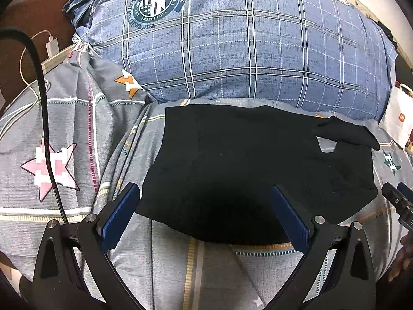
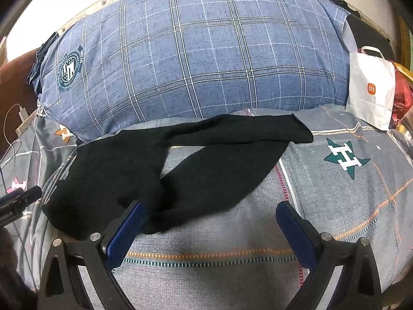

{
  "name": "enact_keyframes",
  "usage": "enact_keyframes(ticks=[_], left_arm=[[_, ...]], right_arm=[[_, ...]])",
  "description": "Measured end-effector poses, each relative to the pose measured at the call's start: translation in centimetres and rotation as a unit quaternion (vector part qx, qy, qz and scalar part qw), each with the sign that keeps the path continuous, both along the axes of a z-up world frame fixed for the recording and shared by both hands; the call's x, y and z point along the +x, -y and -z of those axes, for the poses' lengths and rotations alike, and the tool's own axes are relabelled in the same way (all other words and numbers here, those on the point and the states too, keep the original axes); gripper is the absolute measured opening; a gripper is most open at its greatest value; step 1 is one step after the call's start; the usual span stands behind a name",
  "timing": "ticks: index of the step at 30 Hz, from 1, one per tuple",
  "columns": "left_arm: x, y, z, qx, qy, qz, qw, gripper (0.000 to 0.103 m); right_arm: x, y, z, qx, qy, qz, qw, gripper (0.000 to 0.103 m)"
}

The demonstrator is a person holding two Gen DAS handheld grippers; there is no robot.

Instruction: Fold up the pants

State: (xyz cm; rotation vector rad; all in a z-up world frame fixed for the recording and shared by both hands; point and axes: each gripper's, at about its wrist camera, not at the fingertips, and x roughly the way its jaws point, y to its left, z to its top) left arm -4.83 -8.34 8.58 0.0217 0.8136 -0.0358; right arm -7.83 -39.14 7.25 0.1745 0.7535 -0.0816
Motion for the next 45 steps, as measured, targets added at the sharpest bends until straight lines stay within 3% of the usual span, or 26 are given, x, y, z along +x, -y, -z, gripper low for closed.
enact_keyframes(ticks=[10, 15, 25, 33, 36, 37, 39, 40, 41, 44, 45], left_arm=[[0.2, -0.7, 0.9, -0.009, -0.015, 0.000, 0.9998, 0.102], [0.3, -2.2, 2.3, -0.052, -0.051, -0.004, 0.9973, 0.102], [-0.6, -5.0, 4.6, -0.141, -0.076, -0.052, 0.9858, 0.102], [2.5, -4.3, 6.2, -0.176, -0.101, -0.063, 0.9772, 0.102], [3.6, -4.0, 6.3, -0.194, -0.088, -0.063, 0.9751, 0.101], [4.0, -3.9, 6.3, -0.202, -0.090, -0.059, 0.9735, 0.094], [4.5, -3.6, 6.0, -0.180, -0.091, -0.060, 0.9776, 0.063], [4.9, -3.2, 5.9, -0.170, -0.101, -0.044, 0.9792, 0.040], [5.1, -2.9, 5.8, -0.171, -0.106, -0.028, 0.9792, 0.025], [5.2, -3.0, 4.7, -0.184, -0.095, -0.009, 0.9783, 0.017], [5.0, -3.4, 4.1, -0.192, -0.090, -0.002, 0.9772, 0.017]], right_arm=[[0.5, 0.4, 1.0, 0.000, -0.008, 0.004, 1.000, 0.101], [0.9, 1.2, 1.8, 0.016, -0.012, 0.012, 1.000, 0.101], [2.9, 4.0, 3.1, 0.050, -0.022, 0.041, 0.998, 0.101], [5.5, 4.8, 5.3, 0.070, -0.021, 0.043, 0.996, 0.102], [6.6, 4.8, 5.5, 0.060, -0.008, 0.038, 0.997, 0.102], [6.9, 5.0, 5.6, 0.061, 0.003, 0.037, 0.997, 0.101], [7.6, 5.6, 5.8, 0.067, 0.020, 0.042, 0.997, 0.084], [7.8, 5.9, 5.8, 0.075, 0.025, 0.043, 0.996, 0.055], [8.0, 6.5, 5.7, 0.089, 0.021, 0.051, 0.995, 0.030], [6.9, 8.7, 5.0, 0.160, 0.035, 0.060, 0.985, 0.007], [6.2, 8.9, 4.6, 0.164, 0.041, 0.064, 0.983, 0.006]])
